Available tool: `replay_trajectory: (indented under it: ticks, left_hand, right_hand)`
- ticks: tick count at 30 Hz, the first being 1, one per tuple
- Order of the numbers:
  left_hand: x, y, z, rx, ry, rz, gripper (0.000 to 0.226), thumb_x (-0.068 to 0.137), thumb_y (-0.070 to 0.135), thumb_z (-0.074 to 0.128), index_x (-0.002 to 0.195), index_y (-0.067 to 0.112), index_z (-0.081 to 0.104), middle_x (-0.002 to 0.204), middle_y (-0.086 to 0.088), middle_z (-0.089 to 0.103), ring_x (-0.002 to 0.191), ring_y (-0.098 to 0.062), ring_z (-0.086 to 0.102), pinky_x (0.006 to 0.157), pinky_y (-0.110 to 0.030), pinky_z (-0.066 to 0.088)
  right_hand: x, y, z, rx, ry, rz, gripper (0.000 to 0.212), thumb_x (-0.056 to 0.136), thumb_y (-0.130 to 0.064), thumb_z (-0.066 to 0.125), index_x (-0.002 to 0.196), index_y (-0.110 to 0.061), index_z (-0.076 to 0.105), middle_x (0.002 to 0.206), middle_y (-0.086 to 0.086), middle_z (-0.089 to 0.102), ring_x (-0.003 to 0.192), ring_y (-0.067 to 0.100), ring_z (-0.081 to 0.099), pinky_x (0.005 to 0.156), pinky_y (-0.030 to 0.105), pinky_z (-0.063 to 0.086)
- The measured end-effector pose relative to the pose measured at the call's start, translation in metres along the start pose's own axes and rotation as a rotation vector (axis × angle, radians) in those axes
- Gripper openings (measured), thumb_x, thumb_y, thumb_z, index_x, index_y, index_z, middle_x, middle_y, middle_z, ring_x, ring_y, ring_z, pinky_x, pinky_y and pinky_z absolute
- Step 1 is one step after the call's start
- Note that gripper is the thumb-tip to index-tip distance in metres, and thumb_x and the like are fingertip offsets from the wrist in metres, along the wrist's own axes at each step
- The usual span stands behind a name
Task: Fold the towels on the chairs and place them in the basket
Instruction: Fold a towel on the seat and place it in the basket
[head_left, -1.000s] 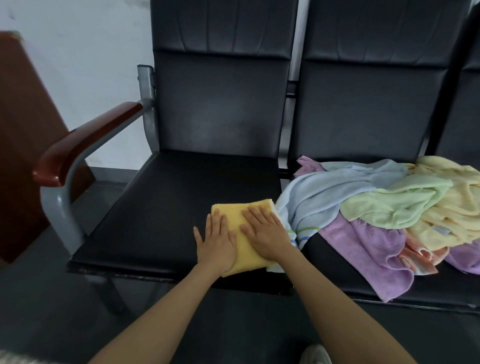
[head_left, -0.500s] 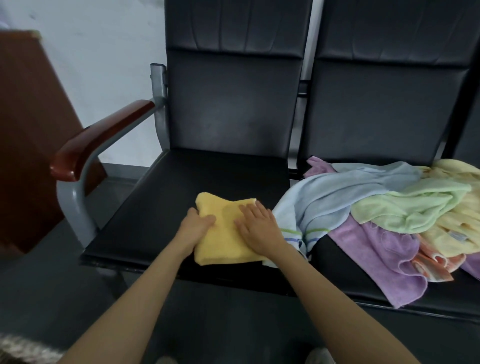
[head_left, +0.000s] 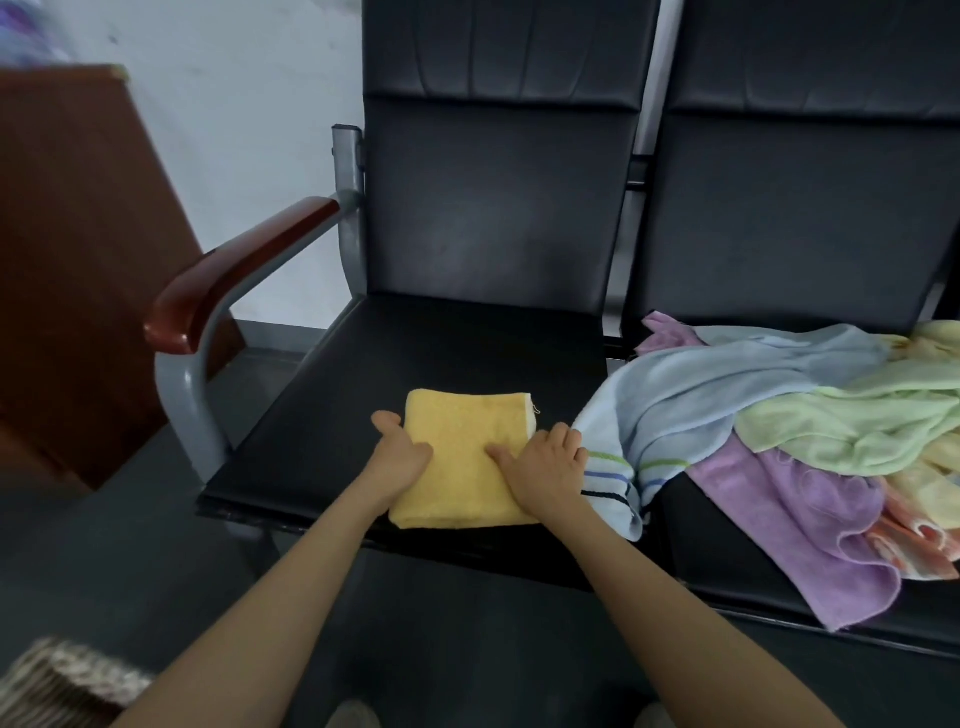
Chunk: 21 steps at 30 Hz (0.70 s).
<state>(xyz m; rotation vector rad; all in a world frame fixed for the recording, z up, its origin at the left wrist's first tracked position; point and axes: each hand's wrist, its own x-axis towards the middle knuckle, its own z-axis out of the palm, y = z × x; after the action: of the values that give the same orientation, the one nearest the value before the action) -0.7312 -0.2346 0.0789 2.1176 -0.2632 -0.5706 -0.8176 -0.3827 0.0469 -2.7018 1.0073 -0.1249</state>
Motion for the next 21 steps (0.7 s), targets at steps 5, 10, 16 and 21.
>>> replay_trajectory:
  ticks: [5, 10, 16, 21]
  left_hand:
    - [-0.002, 0.002, -0.009, -0.19, -0.014, -0.025, 0.046, 0.092, 0.006, 0.049, 0.117, 0.023, 0.015, 0.099, -0.001, 0.04, 0.089, -0.016, 0.048, 0.074, -0.032, 0.045]
    - [-0.009, 0.009, -0.025, -0.513, -0.2, 0.074, 0.028, 0.093, 0.005, 0.052, 0.111, 0.022, 0.039, 0.119, -0.007, 0.045, 0.107, -0.025, 0.051, 0.086, -0.04, 0.049]
    - [-0.018, 0.016, -0.024, -0.463, -0.374, 0.222, 0.032, 0.093, 0.002, 0.053, 0.112, 0.023, 0.065, 0.129, 0.001, 0.05, 0.116, -0.019, 0.052, 0.089, -0.032, 0.05]
    - [-0.019, 0.016, -0.016, -0.099, -0.345, 0.345, 0.072, 0.082, 0.005, 0.069, 0.14, 0.037, 0.041, 0.132, 0.004, 0.04, 0.121, -0.014, 0.045, 0.103, -0.032, 0.042]
  right_hand:
    - [0.003, -0.002, -0.012, 0.475, -0.083, 0.009, 0.048, 0.091, -0.052, 0.052, 0.115, -0.011, 0.046, 0.116, 0.006, 0.052, 0.112, 0.023, 0.048, 0.087, 0.032, 0.04]
    - [-0.002, 0.01, -0.052, 1.111, -0.01, -0.069, 0.061, 0.092, -0.038, 0.057, 0.142, -0.026, 0.024, 0.131, -0.011, 0.039, 0.109, 0.009, 0.046, 0.088, 0.029, 0.038]
    - [-0.009, 0.04, -0.072, 1.028, -0.144, -0.261, 0.028, 0.102, -0.027, 0.04, 0.125, -0.031, 0.055, 0.123, -0.024, 0.047, 0.116, 0.007, 0.045, 0.092, 0.015, 0.036]
    - [-0.015, 0.068, -0.081, 0.899, -0.412, -0.282, 0.064, 0.078, -0.017, 0.077, 0.131, -0.039, 0.047, 0.125, -0.016, 0.043, 0.11, 0.006, 0.049, 0.081, 0.02, 0.05]
